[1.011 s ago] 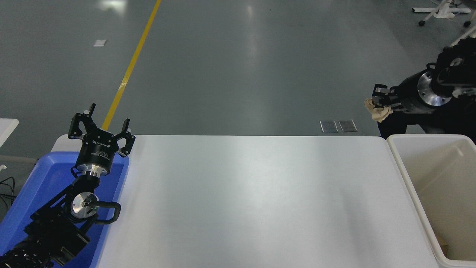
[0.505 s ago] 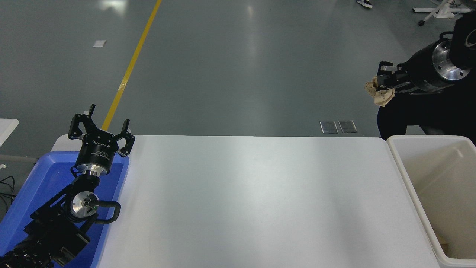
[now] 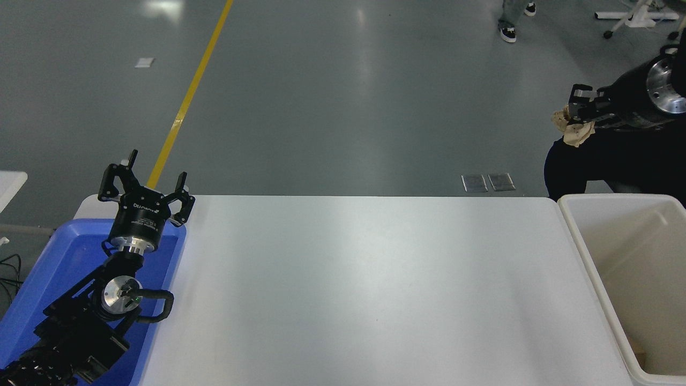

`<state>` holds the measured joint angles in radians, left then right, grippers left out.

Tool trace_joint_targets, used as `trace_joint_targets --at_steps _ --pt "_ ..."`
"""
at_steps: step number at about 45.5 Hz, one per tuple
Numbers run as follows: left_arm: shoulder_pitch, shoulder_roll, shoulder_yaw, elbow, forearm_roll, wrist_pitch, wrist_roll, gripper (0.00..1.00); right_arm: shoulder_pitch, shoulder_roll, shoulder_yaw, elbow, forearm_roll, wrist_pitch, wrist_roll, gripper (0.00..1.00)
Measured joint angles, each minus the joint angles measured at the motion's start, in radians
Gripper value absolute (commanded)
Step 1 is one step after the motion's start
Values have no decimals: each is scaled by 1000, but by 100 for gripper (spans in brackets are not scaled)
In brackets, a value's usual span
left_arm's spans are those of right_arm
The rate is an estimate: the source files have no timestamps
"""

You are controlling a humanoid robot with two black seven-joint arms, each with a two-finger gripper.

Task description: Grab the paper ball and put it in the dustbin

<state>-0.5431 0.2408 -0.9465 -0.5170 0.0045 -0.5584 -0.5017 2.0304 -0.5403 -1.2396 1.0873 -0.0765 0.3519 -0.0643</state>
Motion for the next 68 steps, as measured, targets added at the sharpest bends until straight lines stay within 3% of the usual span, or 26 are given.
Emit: trace_joint_targets --at_steps 13,42,68 --pt "0 0 0 0 0 0 0 98 -257 -56 13 -227 29 -114 -2 0" --pt "0 0 0 0 0 0 0 98 -867 -86 227 -577 232 -428 -7 0" --pt "0 0 0 0 0 0 0 98 -1186 -19 420 -775 251 -493 -8 0"
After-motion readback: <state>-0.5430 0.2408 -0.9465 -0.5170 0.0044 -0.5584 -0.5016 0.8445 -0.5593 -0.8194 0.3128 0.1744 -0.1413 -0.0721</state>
